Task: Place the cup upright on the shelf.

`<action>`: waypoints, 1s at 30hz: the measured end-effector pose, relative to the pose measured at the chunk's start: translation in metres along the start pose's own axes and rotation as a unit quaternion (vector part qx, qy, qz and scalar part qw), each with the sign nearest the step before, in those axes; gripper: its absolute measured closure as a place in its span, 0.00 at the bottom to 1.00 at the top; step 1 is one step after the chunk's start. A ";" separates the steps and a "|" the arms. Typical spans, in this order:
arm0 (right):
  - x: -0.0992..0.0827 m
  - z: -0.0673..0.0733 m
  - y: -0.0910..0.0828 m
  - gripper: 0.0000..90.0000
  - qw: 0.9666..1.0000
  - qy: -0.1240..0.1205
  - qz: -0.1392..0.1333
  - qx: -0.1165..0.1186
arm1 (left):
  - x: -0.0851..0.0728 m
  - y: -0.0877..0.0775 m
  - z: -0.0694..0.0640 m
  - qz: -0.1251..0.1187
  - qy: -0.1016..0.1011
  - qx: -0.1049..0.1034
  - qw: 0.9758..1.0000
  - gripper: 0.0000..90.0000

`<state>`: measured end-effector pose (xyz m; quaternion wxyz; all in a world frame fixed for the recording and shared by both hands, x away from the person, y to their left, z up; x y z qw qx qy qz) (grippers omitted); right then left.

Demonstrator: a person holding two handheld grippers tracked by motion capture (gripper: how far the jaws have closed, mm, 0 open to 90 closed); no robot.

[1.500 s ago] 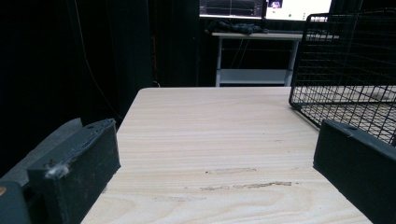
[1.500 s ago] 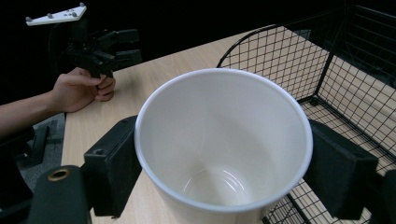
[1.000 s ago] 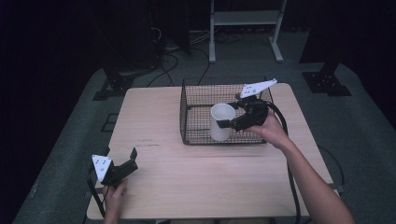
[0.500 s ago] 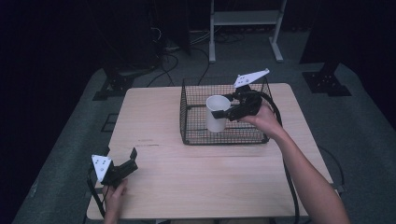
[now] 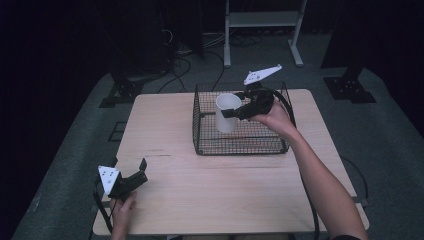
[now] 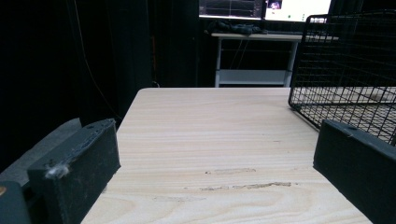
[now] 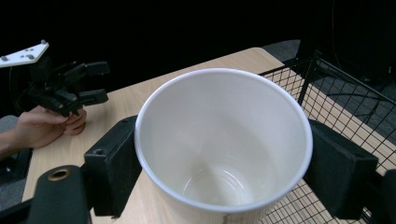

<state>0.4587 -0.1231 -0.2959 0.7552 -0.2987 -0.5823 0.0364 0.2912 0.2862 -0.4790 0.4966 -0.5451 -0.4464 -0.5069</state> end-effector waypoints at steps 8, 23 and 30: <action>0.001 -0.010 0.017 0.21 1.000 0.017 0.001 0.005 | 0.000 0.000 0.000 0.000 0.000 0.000 1.000 0.00; -0.014 -0.037 0.044 0.21 0.999 0.044 0.024 -0.019 | 0.000 0.000 0.000 0.000 0.001 0.000 1.000 0.00; -0.021 -0.049 0.053 0.21 0.997 0.057 0.033 -0.032 | 0.000 0.000 0.000 -0.001 0.000 0.000 1.000 0.00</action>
Point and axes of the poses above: each handheld gripper's, and its own axes: y roughly forward along the jaws, x roughly out of its top, z roughly to its left, the point moved 1 cm from there along y, roughly forward along the jaws, and after that the axes turned 2 degrees about y, right-handed, at the moved point
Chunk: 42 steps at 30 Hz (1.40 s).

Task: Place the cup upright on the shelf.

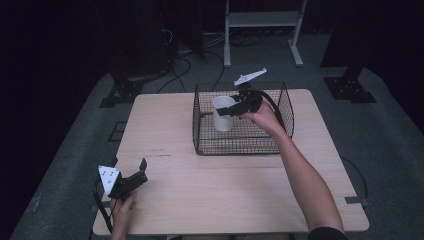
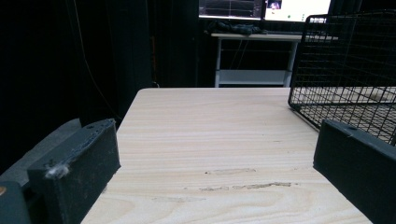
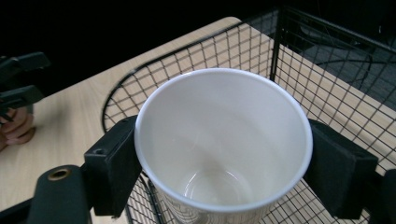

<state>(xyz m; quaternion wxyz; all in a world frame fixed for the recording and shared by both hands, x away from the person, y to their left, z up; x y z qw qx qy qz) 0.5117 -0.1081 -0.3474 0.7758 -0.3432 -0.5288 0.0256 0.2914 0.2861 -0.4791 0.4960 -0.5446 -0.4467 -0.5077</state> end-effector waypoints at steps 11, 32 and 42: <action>-0.010 -0.022 0.015 0.21 1.000 0.024 0.006 -0.012 | 0.000 0.000 0.001 0.000 -0.001 0.000 1.000 0.00; -0.026 -0.038 0.040 0.21 0.998 0.028 0.046 -0.029 | 0.000 0.000 0.001 0.000 -0.003 0.000 1.000 0.00; -0.029 -0.040 0.047 0.21 0.997 0.026 0.061 -0.033 | 0.000 0.000 0.001 0.000 -0.004 0.000 1.000 0.00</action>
Point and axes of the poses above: each handheld gripper's, and its own axes: y roughly forward along the jaws, x roughly out of its top, z roughly to its left, the point moved 1 cm from there along y, roughly forward along the jaws, and after that the axes turned 2 degrees about y, right-handed, at the moved point
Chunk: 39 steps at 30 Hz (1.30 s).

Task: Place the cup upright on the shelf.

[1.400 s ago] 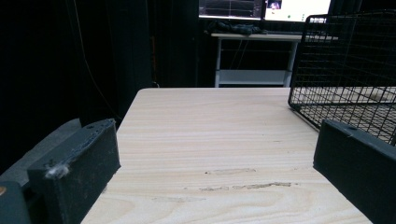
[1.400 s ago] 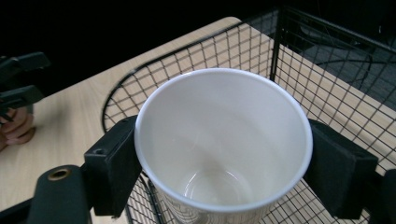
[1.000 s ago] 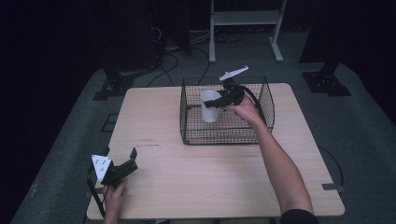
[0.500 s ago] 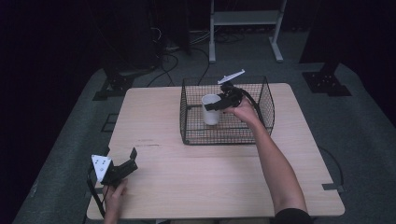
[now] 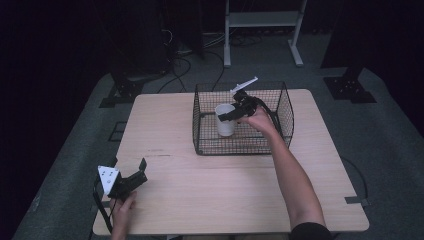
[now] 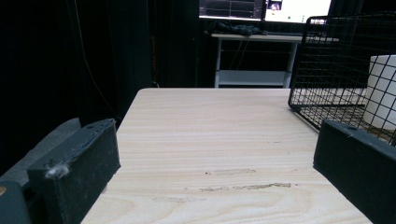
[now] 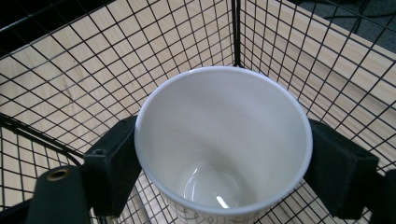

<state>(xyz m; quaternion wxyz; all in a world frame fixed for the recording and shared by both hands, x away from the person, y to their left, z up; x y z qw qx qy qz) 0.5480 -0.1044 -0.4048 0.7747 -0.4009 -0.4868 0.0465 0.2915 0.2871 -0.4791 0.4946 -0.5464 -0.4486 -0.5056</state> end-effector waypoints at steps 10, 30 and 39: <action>-0.001 0.002 0.001 0.20 1.000 -0.008 0.008 0.005 | 0.000 0.000 0.000 0.000 0.002 0.000 1.000 0.00; -0.001 0.010 -0.002 0.17 1.000 -0.026 0.014 -0.002 | 0.000 0.001 0.000 0.000 0.003 0.000 1.000 0.00; 0.002 0.011 -0.013 0.15 1.000 -0.019 -0.004 0.001 | 0.000 0.000 -0.001 0.000 0.003 -0.001 1.000 0.00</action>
Point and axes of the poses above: each handheld gripper's, and its own axes: y roughly forward along the jaws, x roughly out of its top, z roughly to its left, the point moved 1 cm from there along y, roughly forward along the jaws, and after that the axes turned 2 degrees about y, right-handed, at the moved point
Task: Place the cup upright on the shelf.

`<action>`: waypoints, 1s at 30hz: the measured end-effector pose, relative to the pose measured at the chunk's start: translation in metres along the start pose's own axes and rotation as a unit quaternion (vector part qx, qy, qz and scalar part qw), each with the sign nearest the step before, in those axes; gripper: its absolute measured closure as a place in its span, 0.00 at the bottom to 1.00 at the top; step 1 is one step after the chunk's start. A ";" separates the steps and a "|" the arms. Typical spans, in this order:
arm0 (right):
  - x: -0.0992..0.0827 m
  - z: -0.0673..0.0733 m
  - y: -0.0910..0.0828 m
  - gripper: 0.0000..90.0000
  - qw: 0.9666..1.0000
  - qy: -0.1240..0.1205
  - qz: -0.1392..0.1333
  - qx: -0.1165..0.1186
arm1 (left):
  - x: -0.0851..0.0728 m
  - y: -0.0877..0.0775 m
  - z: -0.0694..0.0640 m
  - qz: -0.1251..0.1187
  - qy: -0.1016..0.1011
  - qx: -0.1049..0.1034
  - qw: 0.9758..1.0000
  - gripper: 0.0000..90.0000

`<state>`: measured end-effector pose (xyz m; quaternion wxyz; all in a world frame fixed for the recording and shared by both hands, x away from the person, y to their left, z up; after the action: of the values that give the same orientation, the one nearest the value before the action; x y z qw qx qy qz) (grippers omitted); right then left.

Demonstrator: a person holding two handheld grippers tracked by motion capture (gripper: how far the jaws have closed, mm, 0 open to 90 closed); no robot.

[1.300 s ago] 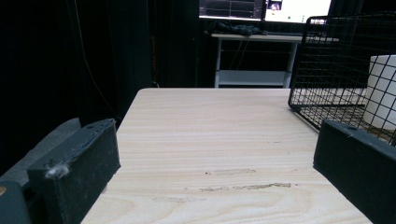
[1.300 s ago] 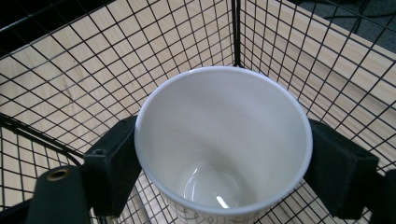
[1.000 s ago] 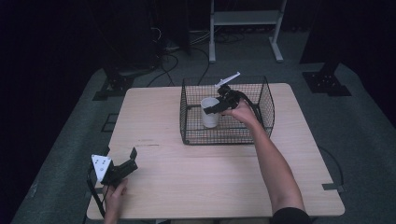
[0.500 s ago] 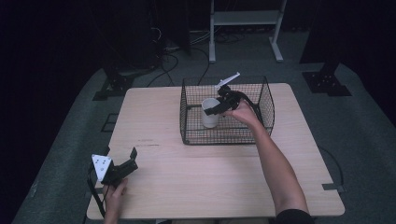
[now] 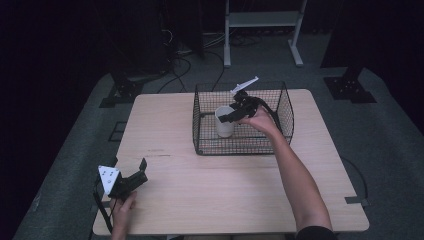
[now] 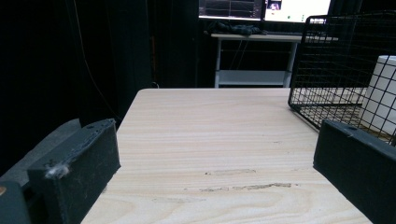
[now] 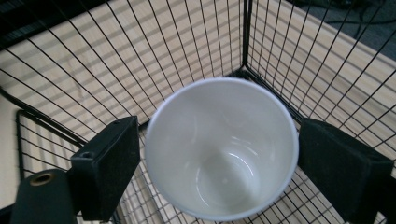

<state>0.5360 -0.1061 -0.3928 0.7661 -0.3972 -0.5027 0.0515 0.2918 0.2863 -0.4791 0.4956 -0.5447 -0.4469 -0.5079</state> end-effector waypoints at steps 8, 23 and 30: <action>0.005 0.003 -0.023 0.15 0.999 0.005 -0.032 0.008 | 0.000 0.000 0.001 0.000 -0.002 0.000 1.000 0.00; 0.005 0.008 -0.053 0.15 0.998 0.010 -0.063 0.028 | 0.000 0.000 0.000 0.001 -0.001 0.002 1.000 0.00; 0.002 0.011 -0.060 0.15 0.997 0.011 -0.074 0.036 | 0.000 0.000 0.000 0.001 -0.001 0.002 1.000 0.00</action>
<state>0.5089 -0.1403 -0.3497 0.7873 -0.3313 -0.5199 0.0084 0.2922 0.2862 -0.4791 0.4969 -0.5446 -0.4476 -0.5062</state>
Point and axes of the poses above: each handheld gripper's, and its own axes: y roughly forward along the jaws, x roughly out of its top, z roughly to its left, the point moved 1 cm from there along y, roughly forward along the jaws, and after that the axes turned 2 degrees about y, right-handed, at the moved point
